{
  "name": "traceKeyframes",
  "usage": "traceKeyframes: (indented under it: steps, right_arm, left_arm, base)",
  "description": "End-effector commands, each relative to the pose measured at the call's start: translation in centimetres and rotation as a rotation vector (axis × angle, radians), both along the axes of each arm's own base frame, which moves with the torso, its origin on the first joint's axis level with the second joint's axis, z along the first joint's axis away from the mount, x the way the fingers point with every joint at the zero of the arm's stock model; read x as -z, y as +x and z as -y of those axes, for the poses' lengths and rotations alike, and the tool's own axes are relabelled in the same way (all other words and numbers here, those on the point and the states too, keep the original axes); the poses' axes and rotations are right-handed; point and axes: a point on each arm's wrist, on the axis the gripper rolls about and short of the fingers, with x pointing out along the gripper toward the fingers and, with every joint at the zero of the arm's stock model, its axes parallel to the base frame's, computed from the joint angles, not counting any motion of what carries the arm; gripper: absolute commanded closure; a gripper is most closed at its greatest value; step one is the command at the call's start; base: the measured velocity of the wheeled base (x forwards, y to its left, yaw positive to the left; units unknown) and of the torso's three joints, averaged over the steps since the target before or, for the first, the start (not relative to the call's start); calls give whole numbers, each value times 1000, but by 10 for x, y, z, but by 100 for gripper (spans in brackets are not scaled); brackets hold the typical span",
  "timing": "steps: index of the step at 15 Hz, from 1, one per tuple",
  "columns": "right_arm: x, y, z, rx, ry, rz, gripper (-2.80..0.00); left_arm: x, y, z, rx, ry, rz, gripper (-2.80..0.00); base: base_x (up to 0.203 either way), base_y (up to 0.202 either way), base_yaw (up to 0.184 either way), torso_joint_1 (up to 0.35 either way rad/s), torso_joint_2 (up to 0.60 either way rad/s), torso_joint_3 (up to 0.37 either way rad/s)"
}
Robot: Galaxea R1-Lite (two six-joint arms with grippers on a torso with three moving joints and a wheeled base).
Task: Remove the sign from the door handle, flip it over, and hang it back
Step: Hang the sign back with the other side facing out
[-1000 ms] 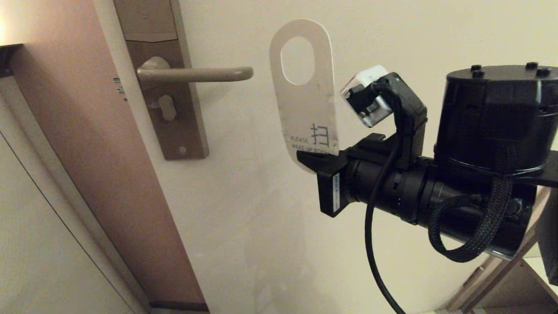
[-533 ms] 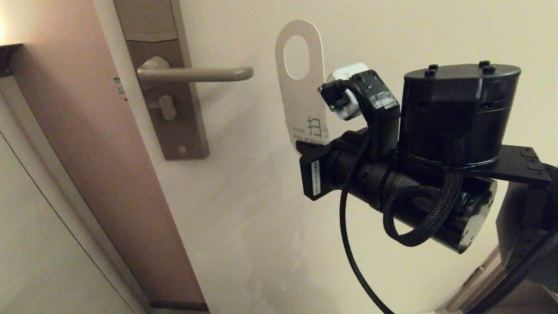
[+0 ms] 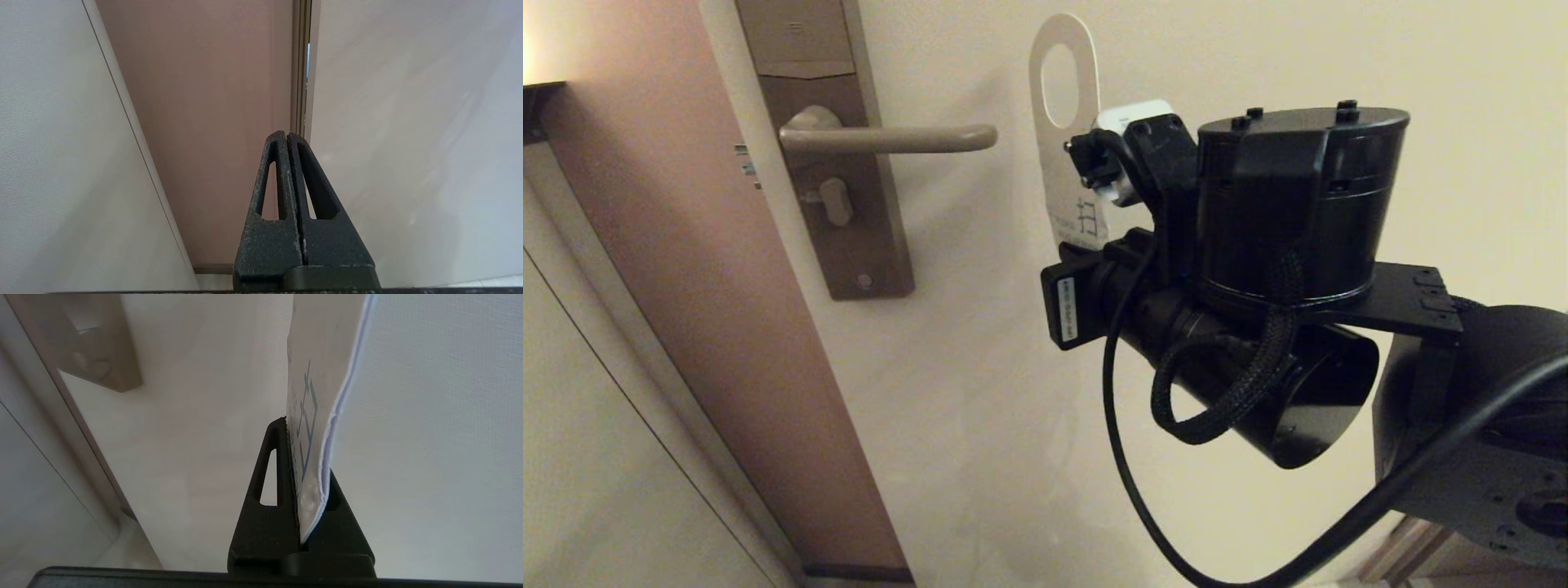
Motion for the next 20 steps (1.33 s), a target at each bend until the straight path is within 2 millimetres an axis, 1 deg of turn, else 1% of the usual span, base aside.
traceKeyframes:
  steps: [1, 4, 8, 11, 14, 20]
  right_arm:
    - [3, -1, -12, -2, 4, 4, 0]
    - [6, -10, -25, -10, 24, 22, 0]
    - [10, -16, -33, -25, 19, 19, 0]
    - [13, -17, -36, -31, 12, 15, 0]
    - [21, -15, -41, -33, -6, 4, 0]
    - [24, -14, -50, -40, -9, 3, 0]
  left_arm:
    - [0, 0, 0, 0, -1, -1, 0]
    - [0, 0, 0, 0, 0, -1, 0]
    - [0, 0, 0, 0, 0, -1, 0]
    - [0, 0, 0, 0, -1, -1, 0]
    - [0, 0, 0, 0, -1, -1, 0]
    - [0, 0, 0, 0, 0, -1, 0]
  base:
    - [0, 0, 0, 0, 0, 0]
    - [0, 0, 0, 0, 0, 0]
    - [0, 0, 0, 0, 0, 0]
    - [0, 0, 0, 0, 0, 0]
    - [0, 0, 0, 0, 0, 0]
    - [0, 0, 0, 0, 0, 0]
